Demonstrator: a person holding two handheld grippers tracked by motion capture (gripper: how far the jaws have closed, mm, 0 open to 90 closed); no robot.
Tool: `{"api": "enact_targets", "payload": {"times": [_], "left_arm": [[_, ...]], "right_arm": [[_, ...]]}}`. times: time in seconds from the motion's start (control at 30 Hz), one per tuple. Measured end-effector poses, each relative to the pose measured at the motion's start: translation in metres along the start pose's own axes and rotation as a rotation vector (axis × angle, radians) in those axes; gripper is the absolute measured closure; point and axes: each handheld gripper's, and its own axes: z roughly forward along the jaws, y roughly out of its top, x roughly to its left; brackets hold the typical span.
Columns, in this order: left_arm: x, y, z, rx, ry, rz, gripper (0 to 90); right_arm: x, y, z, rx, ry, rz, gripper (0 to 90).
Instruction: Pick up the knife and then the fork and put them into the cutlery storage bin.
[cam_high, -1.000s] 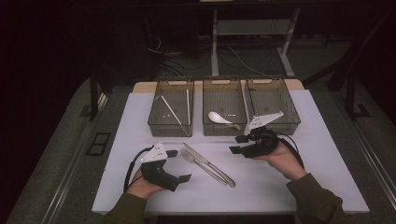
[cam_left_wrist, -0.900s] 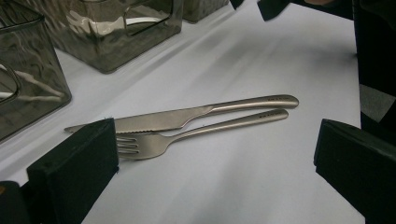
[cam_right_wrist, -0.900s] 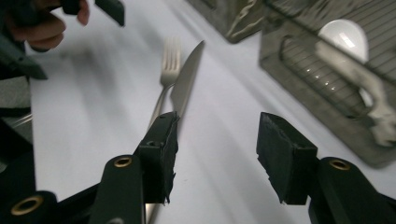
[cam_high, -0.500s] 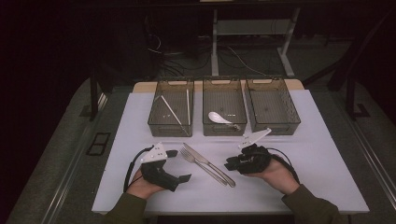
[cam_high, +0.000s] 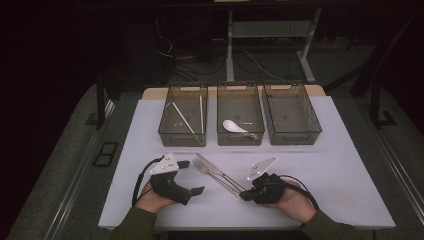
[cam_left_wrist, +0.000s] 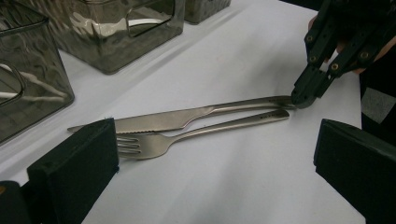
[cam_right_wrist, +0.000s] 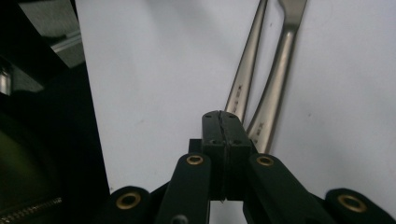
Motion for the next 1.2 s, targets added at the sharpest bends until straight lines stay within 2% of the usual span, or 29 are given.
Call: {"api": "enact_targets", "payload": {"times": [0.2,0.47,0.8,0.83,0.87,1.2], "left_arm": [[0.001,0.000,0.001,0.001,0.000,-0.005,0.0],[0.001,-0.001,0.000,0.000,0.003,-0.010,0.0],[0.001,0.000,0.000,0.001,0.002,-0.005,0.0],[0.001,0.000,0.000,0.000,0.001,-0.006,0.0],[0.001,0.000,0.000,0.001,0.001,-0.008,0.0],[0.001,0.000,0.001,0.000,0.000,-0.012,0.0]], "right_arm": [[0.005,-0.006,0.003,0.040,-0.013,-0.016,89.6],[0.005,-0.008,0.003,0.055,-0.038,-0.030,89.7],[-0.004,-0.009,0.000,0.053,-0.057,-0.014,89.8],[-0.006,-0.009,0.000,0.049,-0.060,-0.025,89.7],[-0.006,-0.009,0.000,0.052,-0.065,-0.012,89.7],[-0.022,-0.010,-0.005,0.057,-0.126,0.010,89.7]]}}
